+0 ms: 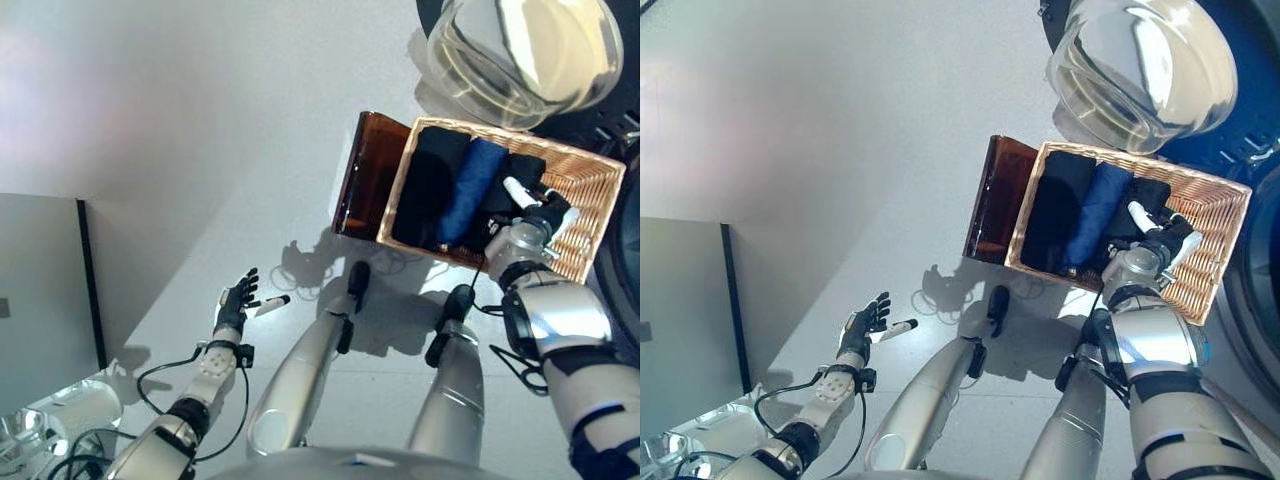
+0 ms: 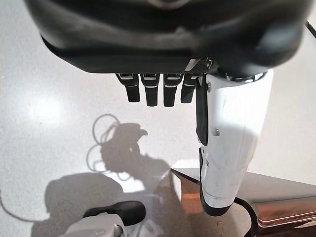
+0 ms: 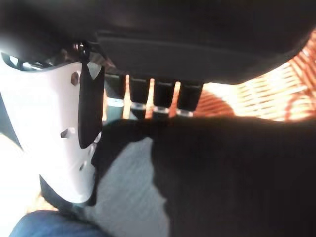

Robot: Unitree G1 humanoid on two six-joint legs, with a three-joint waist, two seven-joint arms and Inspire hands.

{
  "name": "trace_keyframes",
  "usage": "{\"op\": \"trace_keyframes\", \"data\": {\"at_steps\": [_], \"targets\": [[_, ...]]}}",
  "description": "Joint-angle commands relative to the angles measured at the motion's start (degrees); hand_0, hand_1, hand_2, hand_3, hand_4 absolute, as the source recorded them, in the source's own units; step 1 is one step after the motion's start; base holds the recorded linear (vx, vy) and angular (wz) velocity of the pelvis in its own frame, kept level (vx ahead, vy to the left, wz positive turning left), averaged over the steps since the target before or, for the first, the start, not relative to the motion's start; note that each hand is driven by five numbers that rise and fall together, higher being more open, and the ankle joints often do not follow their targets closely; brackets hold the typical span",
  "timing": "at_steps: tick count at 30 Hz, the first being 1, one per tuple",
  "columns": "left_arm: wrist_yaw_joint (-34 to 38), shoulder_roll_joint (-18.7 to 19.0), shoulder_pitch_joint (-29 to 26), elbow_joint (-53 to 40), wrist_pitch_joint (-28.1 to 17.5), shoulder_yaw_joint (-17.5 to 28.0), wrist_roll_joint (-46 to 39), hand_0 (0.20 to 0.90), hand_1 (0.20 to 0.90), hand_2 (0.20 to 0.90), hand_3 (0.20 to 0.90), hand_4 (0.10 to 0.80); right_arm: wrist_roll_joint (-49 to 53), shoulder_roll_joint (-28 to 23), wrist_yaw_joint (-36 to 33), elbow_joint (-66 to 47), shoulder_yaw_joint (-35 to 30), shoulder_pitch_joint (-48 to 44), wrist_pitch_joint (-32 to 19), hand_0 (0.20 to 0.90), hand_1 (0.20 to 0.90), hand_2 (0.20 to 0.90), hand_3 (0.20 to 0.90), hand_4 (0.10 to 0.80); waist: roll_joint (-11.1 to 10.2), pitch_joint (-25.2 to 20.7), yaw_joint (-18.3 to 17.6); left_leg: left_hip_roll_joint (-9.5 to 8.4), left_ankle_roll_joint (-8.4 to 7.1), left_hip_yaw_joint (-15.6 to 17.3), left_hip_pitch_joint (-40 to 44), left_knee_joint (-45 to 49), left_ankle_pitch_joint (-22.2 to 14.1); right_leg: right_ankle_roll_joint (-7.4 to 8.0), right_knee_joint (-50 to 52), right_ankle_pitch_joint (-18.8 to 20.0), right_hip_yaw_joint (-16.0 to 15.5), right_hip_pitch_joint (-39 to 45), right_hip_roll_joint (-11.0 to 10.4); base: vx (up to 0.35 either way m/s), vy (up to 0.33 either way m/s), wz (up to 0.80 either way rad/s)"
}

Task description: Pick up the clothes and place them into the washing machine

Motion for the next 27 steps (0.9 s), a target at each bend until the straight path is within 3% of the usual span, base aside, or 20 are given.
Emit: {"op": "trace_keyframes", "data": {"at_steps": [1, 11, 12, 16, 27], "targets": [[1.8, 1.1, 1.6, 1.8, -2.4, 1.6, -1.3, 0.9, 0.9, 0.9, 0.9, 0.8, -0.1, -3.6, -0.4, -1.8, 1.2, -2.0, -2.9, 0.2, 0.2, 0.2, 0.2, 0.3, 3.2, -0.8, -0.3, -0.5, -4.58, 0.5, -2.4, 1.9, -4.7, -2.37, -1.3, -2.9, 1.4, 2.8, 2.0, -0.001, 0.014, -0.1], [1.6, 1.1, 2.0, 2.1, -2.3, 1.4, -1.1, 0.9, 0.9, 0.9, 0.9, 0.8, 1.4, -4.2, -0.4, -3.1, -0.5, -1.2, -3.9, 0.2, 0.2, 0.2, 0.2, 0.3, 3.4, -1.5, -0.8, -0.24, -4.44, 1.4, -0.8, 0.8, -4.5, -2.33, -2.0, -2.3, 2.5, 3.5, 2.5, -0.003, 0.007, -0.04], [1.7, 1.1, 2.1, 2.1, -2.4, 1.4, -1.2, 0.9, 0.9, 0.9, 0.9, 0.8, 1.6, -4.3, -0.5, -3.6, -0.7, -1.0, -4.1, 0.2, 0.2, 0.2, 0.2, 0.3, 3.5, -1.3, -1.1, -0.08, -4.21, 1.9, -1.2, 0.5, -3.0, -2.62, -2.6, -0.6, 2.3, 3.2, 2.5, -0.101, 0.027, -0.13], [1.3, 0.9, 2.0, 2.7, -2.4, 1.6, -1.6, 0.9, 0.9, 0.9, 0.9, 0.8, 4.3, -4.3, 0.1, -5.7, -3.0, 1.2, -5.8, 0.2, 0.2, 0.2, 0.2, 0.3, 3.1, -1.8, -2.1, 0.24, -4.16, 2.4, 0.6, -0.6, -2.9, -2.36, -3.9, 0.0, 2.7, 4.6, 2.8, -0.017, 0.018, -0.14], [-0.4, -0.8, 3.7, 4.7, -2.8, 2.5, -5.7, 0.9, 0.9, 0.9, 0.9, 0.8, 13.9, 2.0, 2.8, -18.1, -10.0, 10.6, -12.4, 0.2, 0.2, 0.2, 0.2, 0.3, 0.6, -2.5, -6.5, 1.29, -4.04, 3.5, 5.7, -4.3, -2.3, -2.15, -8.1, 1.3, 4.0, 8.9, 4.5, 0.009, -0.012, -0.17]]}}
